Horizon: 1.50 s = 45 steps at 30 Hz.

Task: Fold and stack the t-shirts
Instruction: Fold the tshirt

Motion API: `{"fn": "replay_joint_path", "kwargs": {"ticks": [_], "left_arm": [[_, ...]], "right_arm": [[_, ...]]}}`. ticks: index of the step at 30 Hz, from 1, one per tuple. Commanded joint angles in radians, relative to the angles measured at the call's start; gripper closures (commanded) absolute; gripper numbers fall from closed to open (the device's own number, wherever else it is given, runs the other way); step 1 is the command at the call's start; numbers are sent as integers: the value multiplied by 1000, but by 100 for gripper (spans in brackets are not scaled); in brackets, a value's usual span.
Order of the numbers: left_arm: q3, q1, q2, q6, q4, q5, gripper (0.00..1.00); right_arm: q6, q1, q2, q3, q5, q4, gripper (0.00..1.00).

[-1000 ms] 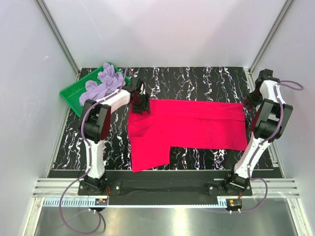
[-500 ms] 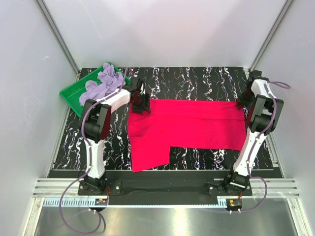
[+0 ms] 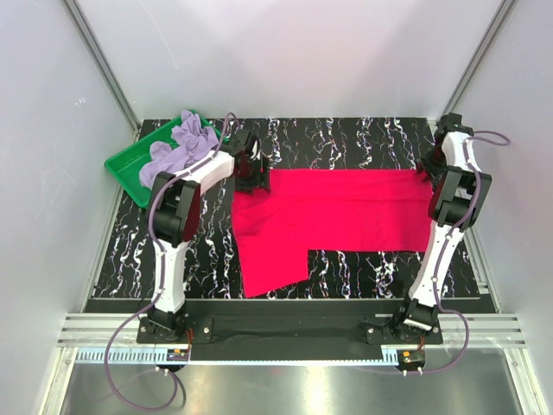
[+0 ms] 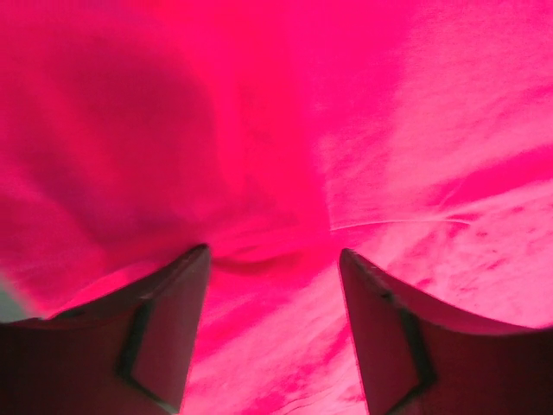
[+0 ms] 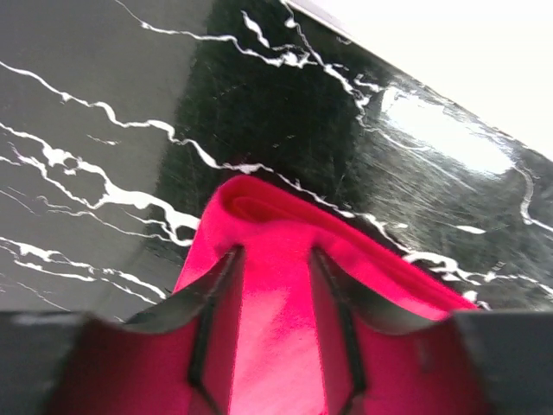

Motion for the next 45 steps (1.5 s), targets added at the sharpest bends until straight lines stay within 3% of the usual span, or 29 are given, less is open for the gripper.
{"fn": "replay_joint_path", "kwargs": {"ticks": [1, 2, 4, 8, 11, 16, 21, 24, 29, 34, 39, 45], "left_arm": [[90, -3, -26, 21, -57, -91, 29], [97, -7, -43, 23, -80, -102, 26], [104, -15, -95, 23, -104, -144, 17], [64, -38, -207, 18, -180, -229, 15], [-56, -55, -348, -9, -213, -282, 16], [-392, -70, -622, -94, -227, -253, 21], [-672, -125, -915, -233, -201, -176, 37], [-793, -185, -986, -325, -177, -133, 42], [-1003, -258, -1103, -494, -65, -69, 42], [-1102, -334, -1150, -637, 39, -67, 43], [-1101, -418, -1043, -704, 110, -69, 41], [-1070, -506, -1031, -816, 20, -194, 41]], "right_arm": [[-75, -18, -23, 43, 56, -89, 52], [-92, -18, -40, 41, 59, -113, 49], [-117, -16, -109, 18, 100, -178, 26], [-151, -10, -290, -156, 116, -146, 9], [-178, 31, -431, -296, 105, -118, 4], [-234, 126, -630, -468, 44, -85, 3], [-249, 303, -795, -656, -67, -49, 5], [-234, 412, -900, -762, -113, -31, 7], [-231, 472, -1042, -900, -193, -16, 8], [-240, 487, -1154, -1006, -231, -34, 9], [-260, 487, -1233, -1051, -237, -55, 9], [-275, 487, -1273, -1066, -234, -69, 9]]}}
